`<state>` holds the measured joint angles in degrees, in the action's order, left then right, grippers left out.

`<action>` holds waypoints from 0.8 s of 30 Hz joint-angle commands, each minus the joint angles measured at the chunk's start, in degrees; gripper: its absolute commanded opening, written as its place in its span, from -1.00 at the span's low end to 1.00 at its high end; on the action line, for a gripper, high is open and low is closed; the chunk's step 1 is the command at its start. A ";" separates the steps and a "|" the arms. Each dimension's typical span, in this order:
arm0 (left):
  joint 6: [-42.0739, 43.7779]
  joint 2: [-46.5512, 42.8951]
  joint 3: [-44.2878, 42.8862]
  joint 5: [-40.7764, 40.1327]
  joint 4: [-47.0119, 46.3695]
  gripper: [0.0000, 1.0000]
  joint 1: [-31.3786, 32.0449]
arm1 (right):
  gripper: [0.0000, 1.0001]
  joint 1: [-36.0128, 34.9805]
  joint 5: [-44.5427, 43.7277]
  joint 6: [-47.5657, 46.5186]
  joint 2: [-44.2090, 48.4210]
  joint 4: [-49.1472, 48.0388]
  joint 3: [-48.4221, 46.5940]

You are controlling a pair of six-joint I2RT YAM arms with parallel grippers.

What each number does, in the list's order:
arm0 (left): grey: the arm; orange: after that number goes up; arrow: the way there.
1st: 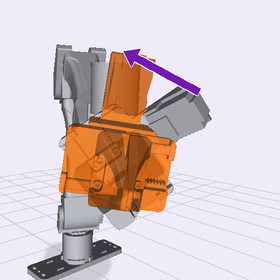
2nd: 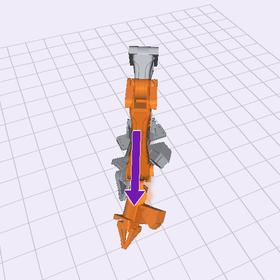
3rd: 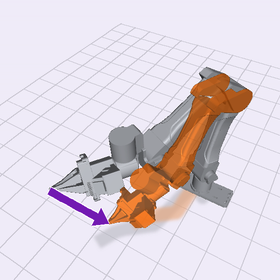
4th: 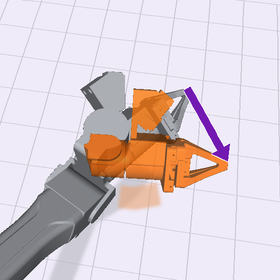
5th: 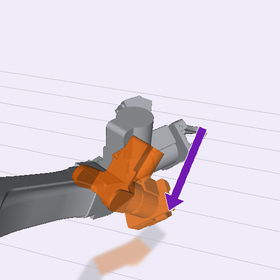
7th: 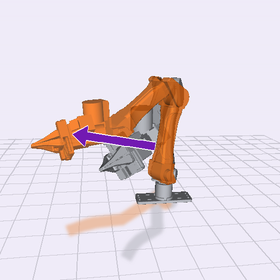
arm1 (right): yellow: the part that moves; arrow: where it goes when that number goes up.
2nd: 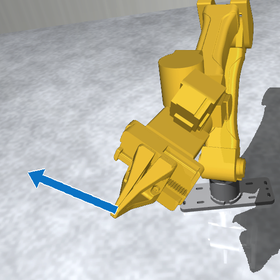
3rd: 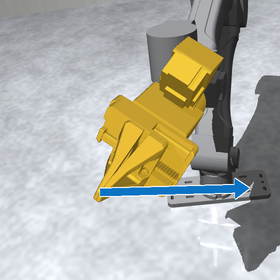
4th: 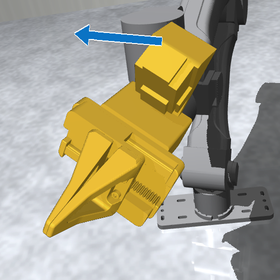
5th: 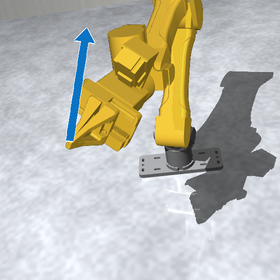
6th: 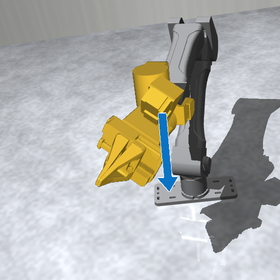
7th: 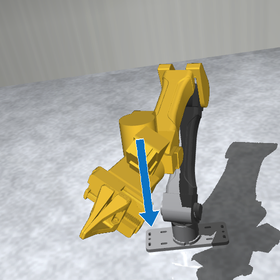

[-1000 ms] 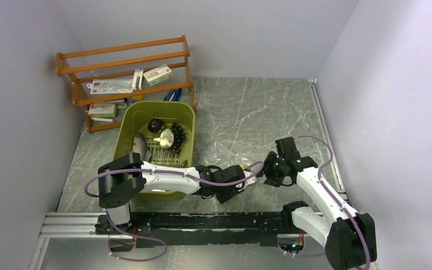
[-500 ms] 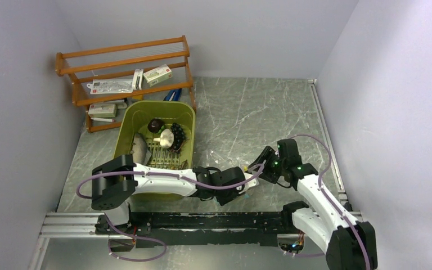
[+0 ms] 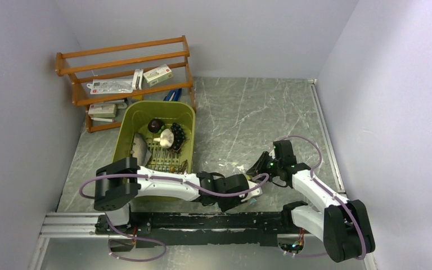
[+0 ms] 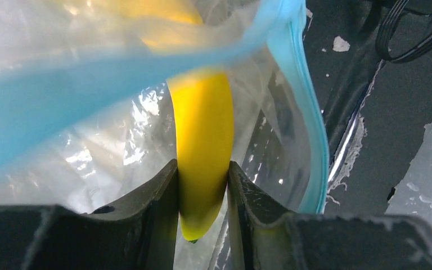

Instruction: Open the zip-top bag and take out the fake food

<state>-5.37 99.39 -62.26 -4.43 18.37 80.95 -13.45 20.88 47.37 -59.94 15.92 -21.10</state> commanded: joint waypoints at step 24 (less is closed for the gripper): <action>-0.65 2.14 -7.69 -5.39 9.39 -0.86 1.41 | -1.00 5.93 -17.15 1.84 19.79 11.59 1.18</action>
<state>-5.61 103.90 -66.50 -12.10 24.08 83.44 -8.05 8.03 49.69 -45.60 26.22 -18.74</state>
